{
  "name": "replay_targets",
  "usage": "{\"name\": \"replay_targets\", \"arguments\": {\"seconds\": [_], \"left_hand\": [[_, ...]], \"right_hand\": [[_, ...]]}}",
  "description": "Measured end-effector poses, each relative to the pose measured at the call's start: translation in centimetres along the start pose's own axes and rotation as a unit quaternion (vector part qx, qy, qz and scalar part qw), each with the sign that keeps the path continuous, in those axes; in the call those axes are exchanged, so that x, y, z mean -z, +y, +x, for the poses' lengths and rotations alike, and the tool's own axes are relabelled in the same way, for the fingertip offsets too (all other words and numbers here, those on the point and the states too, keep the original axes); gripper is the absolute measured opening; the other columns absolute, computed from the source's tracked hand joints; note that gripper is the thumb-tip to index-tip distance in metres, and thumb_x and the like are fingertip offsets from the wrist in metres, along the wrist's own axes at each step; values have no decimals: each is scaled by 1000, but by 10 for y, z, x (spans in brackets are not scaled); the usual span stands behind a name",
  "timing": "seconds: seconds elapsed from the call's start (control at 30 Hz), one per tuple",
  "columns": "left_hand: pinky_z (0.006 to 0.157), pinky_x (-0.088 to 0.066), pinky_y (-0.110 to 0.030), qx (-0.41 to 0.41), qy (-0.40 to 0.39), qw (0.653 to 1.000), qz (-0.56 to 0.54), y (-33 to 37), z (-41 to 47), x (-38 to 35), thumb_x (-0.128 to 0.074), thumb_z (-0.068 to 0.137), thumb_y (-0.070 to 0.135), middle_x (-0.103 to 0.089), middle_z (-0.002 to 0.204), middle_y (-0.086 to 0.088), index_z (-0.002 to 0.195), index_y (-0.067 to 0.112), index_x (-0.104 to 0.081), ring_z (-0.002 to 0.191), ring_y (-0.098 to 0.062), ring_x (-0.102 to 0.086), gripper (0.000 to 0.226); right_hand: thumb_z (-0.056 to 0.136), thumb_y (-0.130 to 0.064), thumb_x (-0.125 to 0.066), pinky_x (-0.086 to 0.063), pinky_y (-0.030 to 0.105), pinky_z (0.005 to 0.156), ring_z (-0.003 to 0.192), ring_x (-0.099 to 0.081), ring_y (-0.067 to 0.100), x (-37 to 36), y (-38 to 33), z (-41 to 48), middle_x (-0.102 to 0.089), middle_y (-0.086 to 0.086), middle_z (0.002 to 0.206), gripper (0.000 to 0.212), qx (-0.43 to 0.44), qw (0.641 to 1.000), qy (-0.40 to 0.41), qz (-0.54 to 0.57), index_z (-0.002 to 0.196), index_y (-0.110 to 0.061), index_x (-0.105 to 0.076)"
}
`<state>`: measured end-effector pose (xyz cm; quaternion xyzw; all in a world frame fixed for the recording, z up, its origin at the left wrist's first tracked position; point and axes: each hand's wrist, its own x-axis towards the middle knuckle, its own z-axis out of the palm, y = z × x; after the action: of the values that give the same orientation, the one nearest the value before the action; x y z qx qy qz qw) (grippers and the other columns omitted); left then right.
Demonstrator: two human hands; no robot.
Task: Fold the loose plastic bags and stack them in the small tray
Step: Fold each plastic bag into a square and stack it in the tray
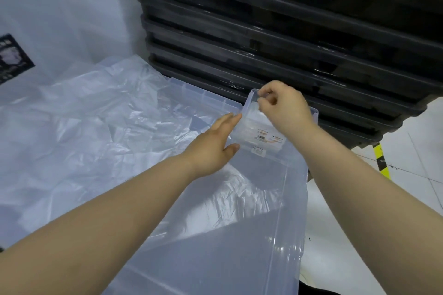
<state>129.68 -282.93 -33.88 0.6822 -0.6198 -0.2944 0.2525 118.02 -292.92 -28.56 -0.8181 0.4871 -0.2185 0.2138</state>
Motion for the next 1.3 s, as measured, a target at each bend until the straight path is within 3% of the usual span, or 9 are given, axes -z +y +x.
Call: {"name": "replay_targets", "arguments": {"seconds": [0.17,0.33,0.47,0.6,0.73,0.83,0.97,1.07,1.3], "left_hand": [[96,-24,-13,4,23,993,113,-12,-54,22,-46,95,29,-40,141,11,134,26,-44,128,-8,-37,38],[93,-36,-15,-10,-52,957,287,-34,-132,25,-32,88,54,-44,137,18,131,33,-47,123,-2,-45,50],[54,-52,-18,-58,11,946,317,-59,-165,-1,-49,54,56,-72,94,6,85,25,-75,73,-7,-70,51],[50,-51,-17,-93,48,934,341,-72,-165,-10,-52,55,50,-73,84,4,74,20,-75,71,-10,-70,43],[41,-45,-15,-118,62,934,333,-81,-158,-9,-48,65,31,-66,69,4,62,20,-68,57,-15,-63,24],[37,-38,-13,-128,46,928,347,-88,-156,-10,-85,35,16,-62,60,8,50,22,-64,51,-12,-59,26],[39,-42,-15,-133,67,934,326,-90,-158,-5,-85,39,15,-62,58,10,47,24,-64,50,-11,-59,24],[40,-44,-18,-146,86,939,299,-96,-159,-7,-50,72,25,-62,58,10,48,24,-64,50,-12,-60,28],[48,-49,-14,-216,115,937,251,-79,-161,-6,-41,75,33,-67,66,15,54,27,-70,60,-5,-65,36]], "right_hand": [[91,-26,-52,-39,25,79,96,-52,14,-17,-16,-78,-59,-6,101,27,134,974,-151,-100,117,-20,-57],[92,-34,-50,-32,24,98,129,-35,15,-46,-2,-119,-37,-5,142,48,141,921,-295,-212,137,-21,-38],[94,-26,-43,-40,28,89,123,-39,19,-60,7,-127,-42,1,132,37,100,934,-248,-236,128,-11,-45],[73,-2,-62,-30,24,48,81,-61,25,-79,9,-136,-57,6,85,8,162,945,-153,-238,81,-5,-62],[7,-1,-82,-14,13,34,33,-47,14,-78,4,-139,-49,-1,43,47,176,937,-118,-277,42,-14,-54],[8,-2,-84,-21,12,30,36,-49,12,-79,7,-141,-50,-3,44,48,201,935,-108,-271,43,-17,-55],[53,-25,-78,-49,18,59,65,-62,15,-75,13,-145,-67,-4,71,17,287,936,-92,-182,65,-18,-69],[67,-48,-54,-40,23,85,92,-54,13,-74,9,-154,-68,-3,92,38,351,916,-109,-162,84,-18,-70],[56,-9,-70,-36,28,85,68,-66,19,-88,7,-153,-68,0,72,8,405,896,-53,-174,63,-12,-68]]}}
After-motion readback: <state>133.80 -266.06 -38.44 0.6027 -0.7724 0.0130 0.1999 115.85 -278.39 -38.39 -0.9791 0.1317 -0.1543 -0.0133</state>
